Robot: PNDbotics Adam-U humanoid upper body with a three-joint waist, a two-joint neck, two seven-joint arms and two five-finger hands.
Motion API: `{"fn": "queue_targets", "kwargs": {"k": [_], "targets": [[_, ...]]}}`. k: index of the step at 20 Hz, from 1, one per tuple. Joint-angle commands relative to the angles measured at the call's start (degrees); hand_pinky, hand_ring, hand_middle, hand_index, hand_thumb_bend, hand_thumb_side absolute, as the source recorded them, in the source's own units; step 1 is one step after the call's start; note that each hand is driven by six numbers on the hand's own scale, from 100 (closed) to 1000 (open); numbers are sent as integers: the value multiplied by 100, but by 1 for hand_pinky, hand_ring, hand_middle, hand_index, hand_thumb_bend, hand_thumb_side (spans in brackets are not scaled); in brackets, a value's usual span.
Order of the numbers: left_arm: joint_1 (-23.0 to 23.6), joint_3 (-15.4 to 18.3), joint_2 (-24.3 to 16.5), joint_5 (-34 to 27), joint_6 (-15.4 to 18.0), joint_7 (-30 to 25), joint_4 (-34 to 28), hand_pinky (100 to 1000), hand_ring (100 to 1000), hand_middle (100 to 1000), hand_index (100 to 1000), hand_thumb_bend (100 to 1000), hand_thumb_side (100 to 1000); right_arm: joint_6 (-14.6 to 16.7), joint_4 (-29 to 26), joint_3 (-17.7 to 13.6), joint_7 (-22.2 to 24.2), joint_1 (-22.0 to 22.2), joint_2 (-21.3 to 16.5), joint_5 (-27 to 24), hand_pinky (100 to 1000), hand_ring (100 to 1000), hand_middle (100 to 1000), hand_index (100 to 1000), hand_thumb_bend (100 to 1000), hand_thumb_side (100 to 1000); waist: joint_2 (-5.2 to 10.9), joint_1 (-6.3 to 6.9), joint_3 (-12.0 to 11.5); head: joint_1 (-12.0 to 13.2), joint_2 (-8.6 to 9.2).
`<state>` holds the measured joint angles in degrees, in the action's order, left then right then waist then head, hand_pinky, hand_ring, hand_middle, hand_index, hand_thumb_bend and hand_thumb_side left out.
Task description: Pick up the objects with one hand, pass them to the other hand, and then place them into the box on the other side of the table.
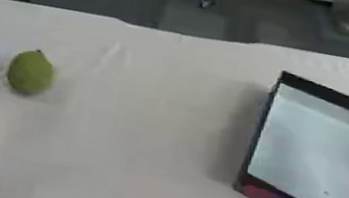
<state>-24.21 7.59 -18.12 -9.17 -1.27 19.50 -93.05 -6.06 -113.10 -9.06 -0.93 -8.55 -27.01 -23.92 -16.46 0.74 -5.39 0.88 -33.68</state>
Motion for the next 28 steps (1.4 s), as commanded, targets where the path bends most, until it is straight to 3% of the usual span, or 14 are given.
{"fn": "queue_targets", "kwargs": {"k": [1, 8, 20, 23, 28], "targets": [[-84, 40, -172, 4, 9, -6, -115, 953, 784, 716, 797, 243, 846, 15, -65, -46, 13, -35, -114, 15, 1000, 1000, 1000, 1000, 100, 571, -2, -24, -10, 21, -24], [-84, 42, -170, 4, 10, -2, -114, 953, 784, 716, 796, 242, 848, 11, -61, -47, 18, -33, -116, 17, 1000, 1000, 1000, 1000, 100, 571, -8, -18, -5, -21, -297], [-200, 36, -190, 34, 17, -10, -156, 953, 786, 718, 799, 242, 834, 35, -3, -123, -57, -26, -158, -13, 1000, 1000, 1000, 1000, 100, 571, 0, 4, 41, -105, -403], [-304, 10, -419, 94, -34, -41, -130, 951, 786, 719, 800, 234, 818, 48, 6, -146, -79, -2, -175, -19, 1000, 1000, 1000, 1000, 100, 567, 15, 26, 32, -95, -415], [-552, -124, -1129, 277, -239, -293, 12, 945, 790, 726, 806, 214, 786, 50, 17, -153, -84, 30, -205, -1, 1000, 1000, 1000, 1000, 100, 567, 40, 64, 19, -112, -439]]}}
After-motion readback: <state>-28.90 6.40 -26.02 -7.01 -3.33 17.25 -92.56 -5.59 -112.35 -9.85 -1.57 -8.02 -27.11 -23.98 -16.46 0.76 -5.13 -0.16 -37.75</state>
